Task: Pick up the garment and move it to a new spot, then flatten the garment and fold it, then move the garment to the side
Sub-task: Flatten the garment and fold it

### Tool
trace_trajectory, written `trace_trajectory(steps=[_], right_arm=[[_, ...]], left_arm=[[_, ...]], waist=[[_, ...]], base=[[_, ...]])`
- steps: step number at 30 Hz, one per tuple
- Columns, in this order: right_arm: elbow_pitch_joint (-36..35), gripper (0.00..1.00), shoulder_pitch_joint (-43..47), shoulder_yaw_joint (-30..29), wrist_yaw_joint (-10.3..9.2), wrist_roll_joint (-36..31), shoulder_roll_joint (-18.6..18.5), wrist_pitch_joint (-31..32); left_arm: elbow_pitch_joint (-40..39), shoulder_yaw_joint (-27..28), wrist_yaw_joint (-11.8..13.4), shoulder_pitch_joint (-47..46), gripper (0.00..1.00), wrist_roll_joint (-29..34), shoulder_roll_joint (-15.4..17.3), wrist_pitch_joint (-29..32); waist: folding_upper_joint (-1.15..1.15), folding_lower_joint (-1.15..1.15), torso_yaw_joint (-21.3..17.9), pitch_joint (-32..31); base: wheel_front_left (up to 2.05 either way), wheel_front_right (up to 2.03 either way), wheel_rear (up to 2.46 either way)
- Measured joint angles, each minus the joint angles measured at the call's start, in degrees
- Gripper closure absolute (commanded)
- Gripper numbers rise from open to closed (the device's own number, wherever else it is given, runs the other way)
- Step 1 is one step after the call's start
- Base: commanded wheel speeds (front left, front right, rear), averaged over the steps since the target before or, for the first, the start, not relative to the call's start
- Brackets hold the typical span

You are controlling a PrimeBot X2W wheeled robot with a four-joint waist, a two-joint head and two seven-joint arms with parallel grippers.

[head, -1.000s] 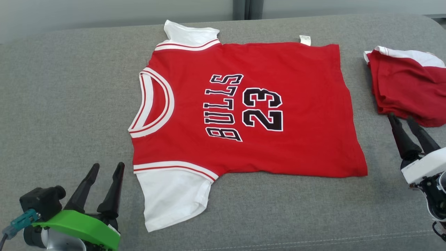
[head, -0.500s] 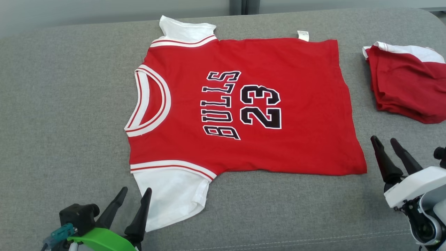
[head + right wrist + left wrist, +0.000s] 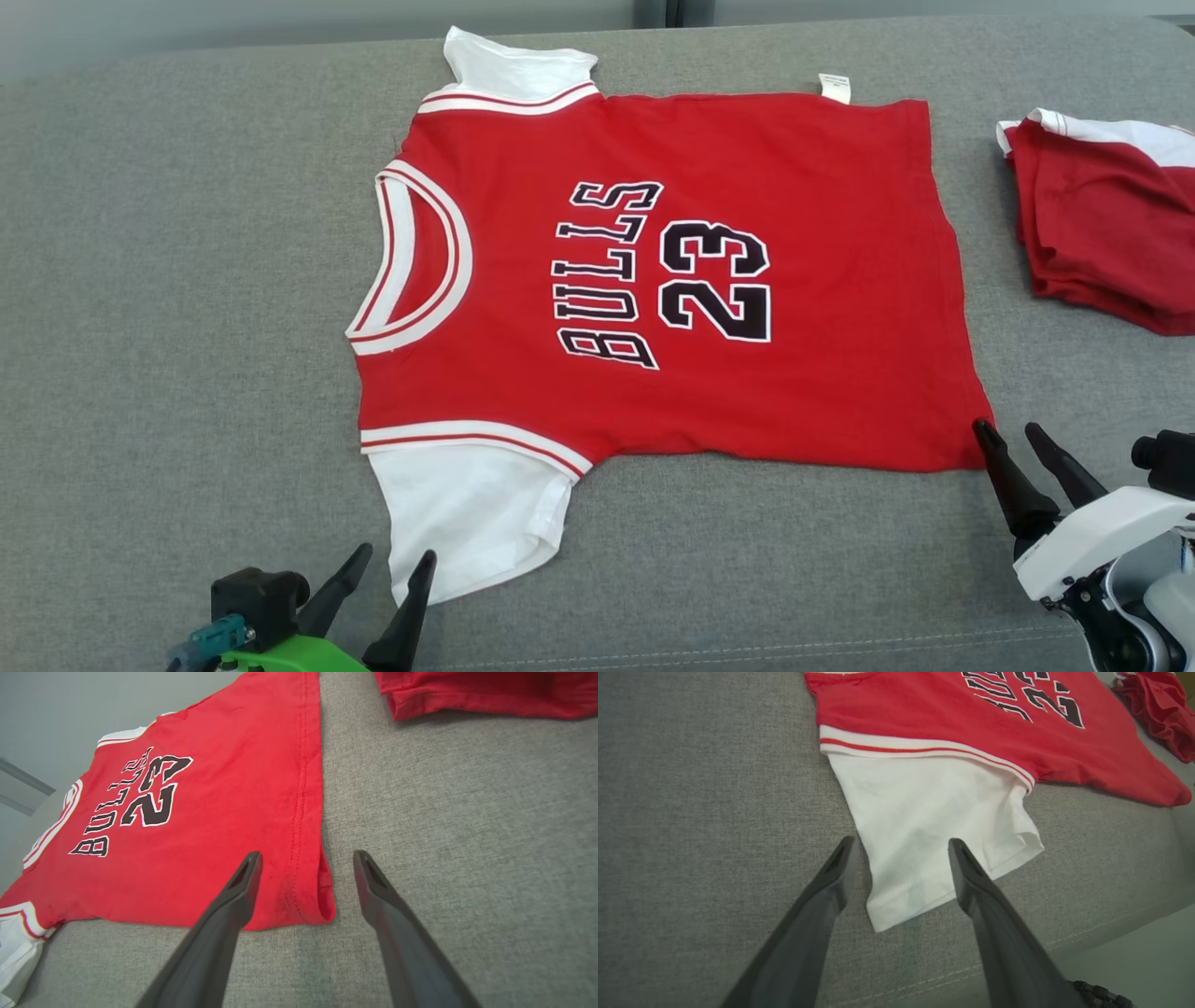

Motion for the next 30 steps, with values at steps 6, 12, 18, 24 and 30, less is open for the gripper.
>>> trace_trajectory(steps=[6, 12, 18, 24, 30], right_arm=[[0.12, 0.0, 0.01, 1.02, -0.01, -1.16, -0.09, 0.41], [0.12, 0.0, 0.01, 1.05, -0.02, -1.18, -0.08, 0.85], [0.1, 0.0, 0.01, 1.0, -0.52, -1.18, 0.01, 0.89], [0.12, 0.0, 0.0, 1.22, -0.52, -1.18, 0.57, 0.91], [0.12, 0.0, -0.03, 1.63, -0.51, -1.18, 1.19, 1.0]], left_arm=[[0.25, -0.25, 0.01, 0.02, 0.0, 0.01, -0.27, 0.87], [1.12, -0.51, 0.46, 0.03, 0.0, 0.01, -1.27, 2.46], [0.85, 0.1, 0.49, -0.09, 0.0, 0.01, -1.45, 2.36], [2.11, -0.21, 0.54, -0.04, 0.0, -0.04, -1.65, 3.99], [2.93, -0.35, 0.54, -0.07, 0.0, -0.33, -2.3, 4.98]], waist=[[0.0, 0.0, 0.55, 0.05], [0.0, 0.0, 0.79, 0.19], [0.0, 0.0, 0.88, 0.37], [0.0, 0.0, 0.86, 0.53], [0.0, 0.0, 0.79, 0.71]], base=[[0.0, 0.0, 0.0], [0.0, 0.0, 0.0], [0.0, 0.0, 0.0], [0.0, 0.0, 0.0], [0.0, 0.0, 0.0]])
